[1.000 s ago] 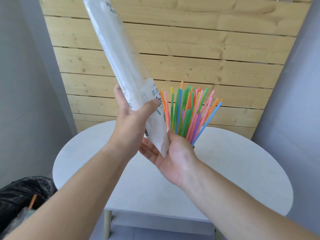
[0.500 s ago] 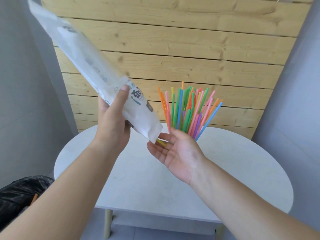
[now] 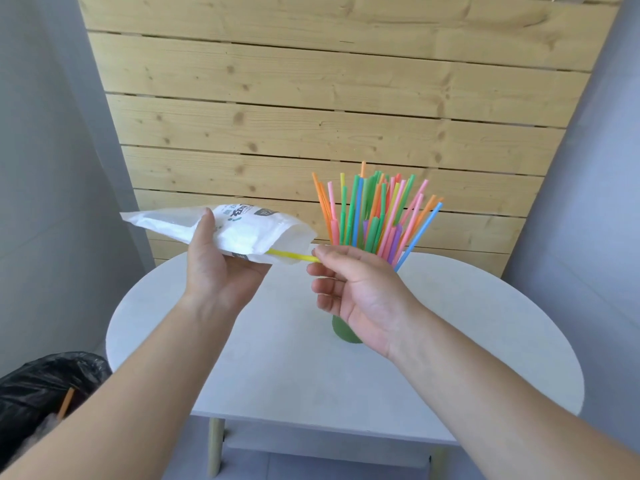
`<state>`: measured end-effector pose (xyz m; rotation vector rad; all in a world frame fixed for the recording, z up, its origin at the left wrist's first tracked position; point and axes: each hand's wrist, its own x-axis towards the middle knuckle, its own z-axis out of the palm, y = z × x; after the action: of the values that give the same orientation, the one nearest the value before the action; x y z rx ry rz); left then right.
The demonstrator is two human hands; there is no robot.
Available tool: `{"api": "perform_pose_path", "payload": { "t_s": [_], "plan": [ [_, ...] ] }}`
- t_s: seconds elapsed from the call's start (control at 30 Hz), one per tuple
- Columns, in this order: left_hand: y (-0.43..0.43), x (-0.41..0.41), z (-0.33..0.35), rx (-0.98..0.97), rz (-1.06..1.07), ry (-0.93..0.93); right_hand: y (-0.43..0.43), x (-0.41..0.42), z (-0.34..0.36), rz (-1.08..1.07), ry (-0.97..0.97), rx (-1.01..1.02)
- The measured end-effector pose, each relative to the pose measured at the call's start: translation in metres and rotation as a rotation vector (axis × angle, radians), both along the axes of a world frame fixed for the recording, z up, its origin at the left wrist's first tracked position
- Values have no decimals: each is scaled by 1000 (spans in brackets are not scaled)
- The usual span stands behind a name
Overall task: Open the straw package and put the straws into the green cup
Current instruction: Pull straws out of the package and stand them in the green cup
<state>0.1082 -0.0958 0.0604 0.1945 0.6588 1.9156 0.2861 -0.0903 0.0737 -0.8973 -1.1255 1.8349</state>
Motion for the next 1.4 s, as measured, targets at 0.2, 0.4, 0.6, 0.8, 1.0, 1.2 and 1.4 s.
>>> {"api": "perform_pose_path", "payload": {
  "t_s": [0.2,0.4,0.6,0.8,1.0,1.2,1.4],
  "plan": [
    [0,-3,-6,32,2,-102,8,11,9,-145,-22,167],
    [1,-7,-14,54,14,-135,18,27,18,-360,-60,414],
    [2,-10,-19,38,22,-165,28,58,40,-602,-61,632],
    [5,-8,-25,-28,77,-195,30,93,66,-804,-138,792],
    [6,0,-27,-53,82,-143,34,107,65,-821,-302,832],
    [7,6,-28,-71,44,-75,43,95,47,-702,-502,900],
    [8,8,-29,-71,25,-61,50,69,35,-498,-707,887]
  ]
}}
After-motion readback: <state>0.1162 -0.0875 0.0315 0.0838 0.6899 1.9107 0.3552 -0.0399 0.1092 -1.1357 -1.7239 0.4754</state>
